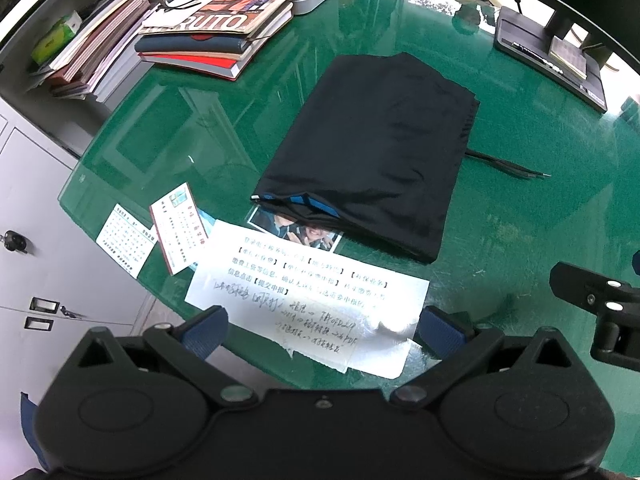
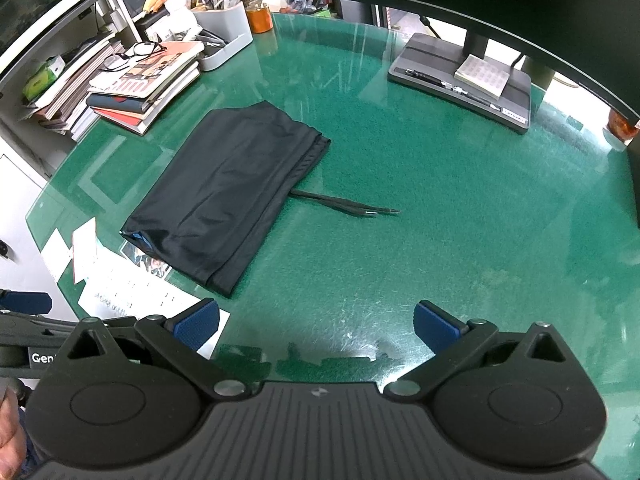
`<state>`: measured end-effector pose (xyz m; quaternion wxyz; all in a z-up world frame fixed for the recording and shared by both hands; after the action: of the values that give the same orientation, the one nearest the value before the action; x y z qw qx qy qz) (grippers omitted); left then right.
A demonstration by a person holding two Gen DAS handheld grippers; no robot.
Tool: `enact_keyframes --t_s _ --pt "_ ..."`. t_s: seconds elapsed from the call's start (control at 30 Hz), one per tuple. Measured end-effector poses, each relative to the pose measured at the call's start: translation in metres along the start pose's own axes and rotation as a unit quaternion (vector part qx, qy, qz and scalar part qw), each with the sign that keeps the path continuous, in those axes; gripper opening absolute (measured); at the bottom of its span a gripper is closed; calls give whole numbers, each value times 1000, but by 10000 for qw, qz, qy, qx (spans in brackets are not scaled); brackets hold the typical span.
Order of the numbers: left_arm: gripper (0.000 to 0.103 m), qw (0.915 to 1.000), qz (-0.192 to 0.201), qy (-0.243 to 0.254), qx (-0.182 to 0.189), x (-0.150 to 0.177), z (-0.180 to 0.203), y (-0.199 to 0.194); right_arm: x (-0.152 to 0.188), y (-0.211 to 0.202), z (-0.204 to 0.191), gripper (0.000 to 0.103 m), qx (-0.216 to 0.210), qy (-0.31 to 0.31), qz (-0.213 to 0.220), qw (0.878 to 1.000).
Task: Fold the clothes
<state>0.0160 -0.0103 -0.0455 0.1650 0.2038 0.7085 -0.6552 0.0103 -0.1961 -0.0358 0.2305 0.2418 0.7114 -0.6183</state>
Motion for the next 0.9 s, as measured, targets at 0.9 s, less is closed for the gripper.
enact_keyframes --t_s 0.9 --pt "102 10000 -21 26 29 2 1 0 1 0 0 103 13 16 -9 10000"
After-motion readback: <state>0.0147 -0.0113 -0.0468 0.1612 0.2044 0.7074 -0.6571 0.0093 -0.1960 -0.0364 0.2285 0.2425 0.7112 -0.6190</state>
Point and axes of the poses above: each gripper's, at about its wrist camera, not at the fingertips, and y roughly the way its jaws point, z to its right, x to its underside, the point moved 4 cm from there along y, roughly the way its jaws point, and after that the axes turned 15 degrees about z, right-handed, at the moved point
